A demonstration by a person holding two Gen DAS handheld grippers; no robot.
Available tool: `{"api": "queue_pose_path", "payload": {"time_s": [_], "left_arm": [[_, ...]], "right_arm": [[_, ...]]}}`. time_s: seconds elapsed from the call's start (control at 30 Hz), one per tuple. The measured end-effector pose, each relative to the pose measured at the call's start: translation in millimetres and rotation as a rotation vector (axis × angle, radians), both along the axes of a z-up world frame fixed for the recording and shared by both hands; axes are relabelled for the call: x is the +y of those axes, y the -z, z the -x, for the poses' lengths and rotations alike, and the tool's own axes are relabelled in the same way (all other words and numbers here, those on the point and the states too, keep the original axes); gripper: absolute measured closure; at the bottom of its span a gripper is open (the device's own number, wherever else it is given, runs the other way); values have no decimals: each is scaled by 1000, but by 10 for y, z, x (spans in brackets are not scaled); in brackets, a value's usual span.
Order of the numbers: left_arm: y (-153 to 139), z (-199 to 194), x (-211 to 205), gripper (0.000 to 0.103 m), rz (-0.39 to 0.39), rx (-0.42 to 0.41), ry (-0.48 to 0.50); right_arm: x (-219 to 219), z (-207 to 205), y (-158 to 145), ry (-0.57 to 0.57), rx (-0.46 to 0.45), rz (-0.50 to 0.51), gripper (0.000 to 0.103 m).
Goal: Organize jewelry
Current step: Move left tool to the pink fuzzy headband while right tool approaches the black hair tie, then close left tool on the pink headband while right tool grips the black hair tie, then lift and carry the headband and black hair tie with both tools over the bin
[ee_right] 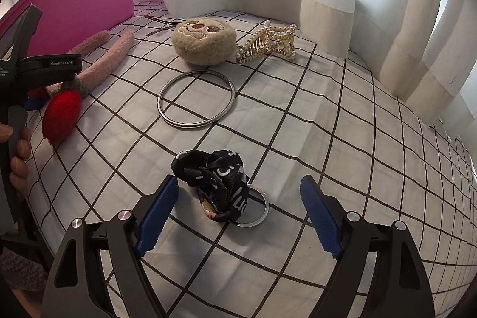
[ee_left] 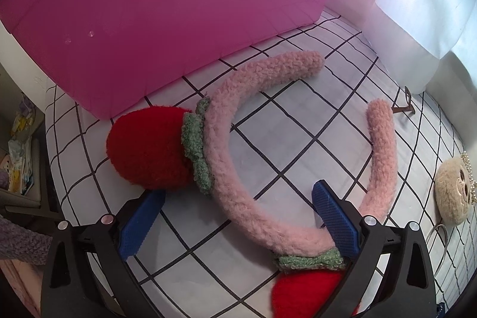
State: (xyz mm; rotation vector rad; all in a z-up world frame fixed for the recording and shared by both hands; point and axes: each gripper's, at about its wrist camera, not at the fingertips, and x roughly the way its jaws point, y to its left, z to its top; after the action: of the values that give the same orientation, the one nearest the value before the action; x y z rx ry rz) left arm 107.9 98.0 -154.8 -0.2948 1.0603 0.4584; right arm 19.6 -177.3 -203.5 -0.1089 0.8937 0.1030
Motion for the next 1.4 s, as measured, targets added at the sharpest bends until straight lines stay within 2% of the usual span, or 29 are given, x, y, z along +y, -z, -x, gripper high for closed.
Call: {"api": "queue_pose_path", "payload": {"time_s": [0.27,0.37,0.5,0.73,1.03,1.4], "left_arm": [[7,28,-18,7,-5,-21,7],[-20,92,-24,14,-9,-31,21],[-61,130,-68,32,-20,-49,53],[-128,199,-83,90,-20,-69,102],[-243,372,-52,93,-6,-86,155],[-754,708,-155,93,-8,-153,264]], "right_arm": [[26,-23,2,-2,-25,-2,24],[49,-12,-11,-19,-34,0,30],[140,28,-42,-62,-38,-2,57],[129,49,-105,-61,-32,-26,68],[-60,75,-228,-28,-35,-101,72],[-263,177,-614,-13,-62,-168,72]]}}
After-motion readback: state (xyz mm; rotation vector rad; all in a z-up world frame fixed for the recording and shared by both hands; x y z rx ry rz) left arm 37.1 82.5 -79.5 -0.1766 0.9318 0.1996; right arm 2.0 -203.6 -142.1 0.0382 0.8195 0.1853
